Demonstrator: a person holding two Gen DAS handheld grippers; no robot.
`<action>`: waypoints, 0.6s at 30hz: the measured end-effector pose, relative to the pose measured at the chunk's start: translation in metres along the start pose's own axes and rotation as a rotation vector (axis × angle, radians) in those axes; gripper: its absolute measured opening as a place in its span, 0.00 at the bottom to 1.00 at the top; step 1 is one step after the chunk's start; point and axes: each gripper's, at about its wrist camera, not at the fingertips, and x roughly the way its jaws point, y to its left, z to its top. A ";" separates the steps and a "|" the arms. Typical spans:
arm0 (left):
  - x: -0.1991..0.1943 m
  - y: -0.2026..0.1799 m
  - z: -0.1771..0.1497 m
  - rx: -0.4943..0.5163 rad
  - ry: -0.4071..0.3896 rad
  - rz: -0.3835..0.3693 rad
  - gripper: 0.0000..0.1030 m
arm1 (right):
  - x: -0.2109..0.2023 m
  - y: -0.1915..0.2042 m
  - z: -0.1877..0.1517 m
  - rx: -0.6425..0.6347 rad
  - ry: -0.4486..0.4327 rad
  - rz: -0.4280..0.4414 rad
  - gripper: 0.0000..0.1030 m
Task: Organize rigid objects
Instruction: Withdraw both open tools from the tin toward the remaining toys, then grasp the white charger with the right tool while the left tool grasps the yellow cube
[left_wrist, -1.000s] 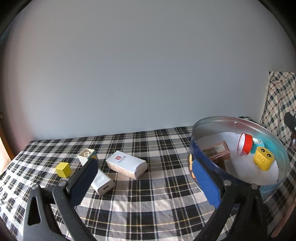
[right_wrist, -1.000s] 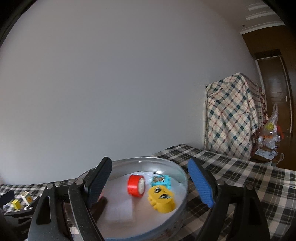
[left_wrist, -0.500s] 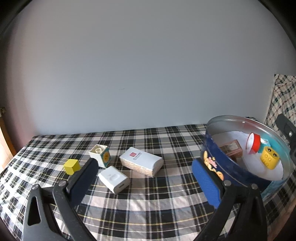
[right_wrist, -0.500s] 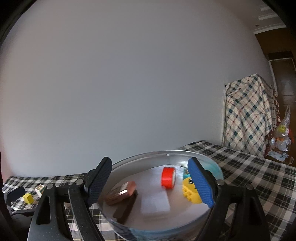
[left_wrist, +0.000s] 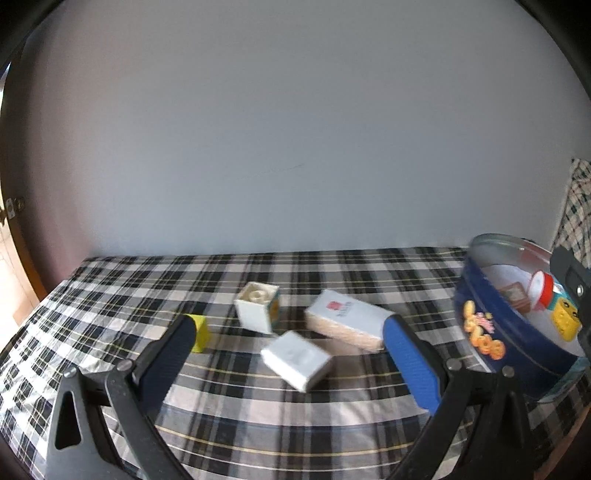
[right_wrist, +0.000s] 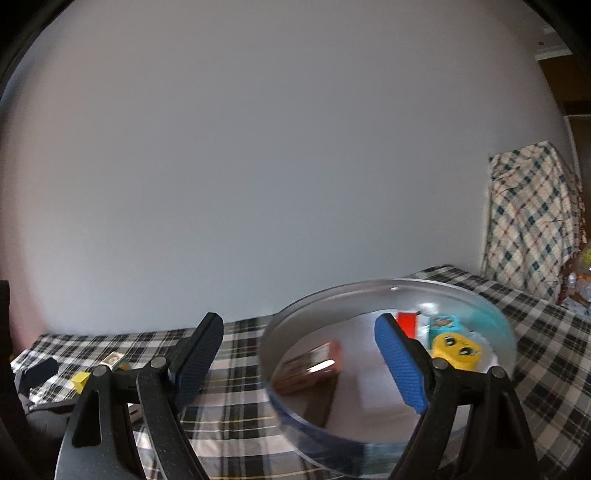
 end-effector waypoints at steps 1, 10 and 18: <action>0.002 0.006 0.000 -0.006 0.007 0.008 0.99 | 0.003 0.004 -0.001 -0.009 0.013 0.009 0.83; 0.023 0.068 0.004 -0.053 0.045 0.103 0.99 | 0.019 0.044 -0.008 -0.096 0.100 0.106 0.83; 0.049 0.120 0.007 -0.109 0.127 0.178 0.99 | 0.045 0.080 -0.022 -0.073 0.318 0.269 0.75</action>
